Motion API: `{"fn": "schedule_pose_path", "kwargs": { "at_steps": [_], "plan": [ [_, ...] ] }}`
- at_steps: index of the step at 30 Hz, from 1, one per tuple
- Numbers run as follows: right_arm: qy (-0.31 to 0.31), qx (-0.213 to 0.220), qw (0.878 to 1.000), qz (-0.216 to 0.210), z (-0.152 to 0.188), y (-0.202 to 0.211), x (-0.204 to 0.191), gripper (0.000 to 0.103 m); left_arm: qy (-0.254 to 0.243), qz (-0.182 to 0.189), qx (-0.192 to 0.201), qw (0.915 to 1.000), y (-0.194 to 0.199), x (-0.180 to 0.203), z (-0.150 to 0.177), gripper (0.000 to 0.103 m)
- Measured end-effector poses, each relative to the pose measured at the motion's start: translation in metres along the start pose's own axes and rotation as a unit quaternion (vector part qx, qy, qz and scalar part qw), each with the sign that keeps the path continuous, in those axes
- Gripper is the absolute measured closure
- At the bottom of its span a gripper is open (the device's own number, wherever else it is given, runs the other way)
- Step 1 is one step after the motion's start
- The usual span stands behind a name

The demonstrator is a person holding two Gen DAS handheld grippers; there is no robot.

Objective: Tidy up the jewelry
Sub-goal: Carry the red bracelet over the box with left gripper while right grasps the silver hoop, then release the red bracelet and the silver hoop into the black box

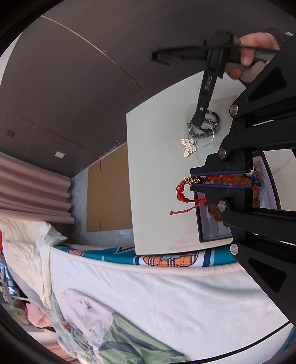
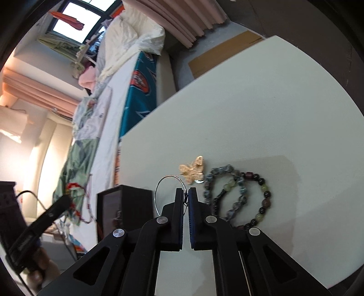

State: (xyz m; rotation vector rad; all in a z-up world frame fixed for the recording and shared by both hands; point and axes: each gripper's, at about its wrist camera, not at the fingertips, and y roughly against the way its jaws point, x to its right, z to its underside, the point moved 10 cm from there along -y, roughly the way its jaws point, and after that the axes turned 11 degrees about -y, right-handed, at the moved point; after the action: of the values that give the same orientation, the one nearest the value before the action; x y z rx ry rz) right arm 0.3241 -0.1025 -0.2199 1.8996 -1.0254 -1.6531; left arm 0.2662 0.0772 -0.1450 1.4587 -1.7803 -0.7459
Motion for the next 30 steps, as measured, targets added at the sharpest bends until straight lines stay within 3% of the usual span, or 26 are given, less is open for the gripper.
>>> {"fn": "schedule_pose_path", "kwargs": {
  "at_steps": [9,10,11,13,14,20,21,22,23,24,25,30],
  "plan": [
    [0.039,0.005,0.997,-0.059,0.021,0.015,-0.054,0.097,0.016,0.009,-0.026,0.9995,-0.011,-0.007,0.012,0.094],
    [0.043,0.004,0.997,-0.063,0.023,0.013,-0.059,0.097,0.02,0.009,-0.03,0.9993,-0.012,-0.009,0.014,0.084],
    [0.047,0.002,0.997,-0.067,0.024,0.012,-0.064,0.097,0.023,0.012,-0.031,0.9992,-0.012,-0.01,0.015,0.063],
    [0.052,-0.002,0.996,-0.076,0.029,0.009,-0.073,0.097,0.025,0.009,-0.018,0.9995,-0.005,-0.012,0.016,0.031],
    [0.055,-0.004,0.995,-0.079,0.031,0.007,-0.078,0.097,0.026,0.005,-0.006,0.9996,0.001,-0.014,0.015,0.024],
    [0.083,-0.034,0.992,-0.086,0.046,-0.015,-0.107,0.095,0.036,-0.014,0.011,0.9992,0.023,-0.032,0.018,0.024],
    [0.089,-0.047,0.991,-0.083,0.05,-0.021,-0.11,0.092,0.037,-0.022,0.016,0.999,0.029,-0.036,0.019,0.024],
    [0.091,-0.056,0.991,-0.083,0.054,-0.023,-0.111,0.075,0.038,-0.026,0.018,0.9988,0.032,-0.039,0.02,0.024],
    [0.09,-0.058,0.991,-0.078,0.055,-0.025,-0.109,0.049,0.039,-0.03,0.019,0.9986,0.034,-0.042,0.02,0.024],
    [0.091,-0.044,0.993,-0.067,0.053,-0.021,-0.105,0.04,0.043,-0.035,0.021,0.9983,0.038,-0.046,0.021,0.024],
    [0.093,-0.025,0.994,-0.057,0.05,-0.014,-0.101,0.033,0.046,-0.036,0.023,0.998,0.04,-0.047,0.02,0.024],
    [0.08,0.019,0.995,-0.05,0.036,0.025,-0.078,0.033,0.051,-0.026,0.043,0.9974,0.052,-0.041,0.017,0.024]
  ]
}}
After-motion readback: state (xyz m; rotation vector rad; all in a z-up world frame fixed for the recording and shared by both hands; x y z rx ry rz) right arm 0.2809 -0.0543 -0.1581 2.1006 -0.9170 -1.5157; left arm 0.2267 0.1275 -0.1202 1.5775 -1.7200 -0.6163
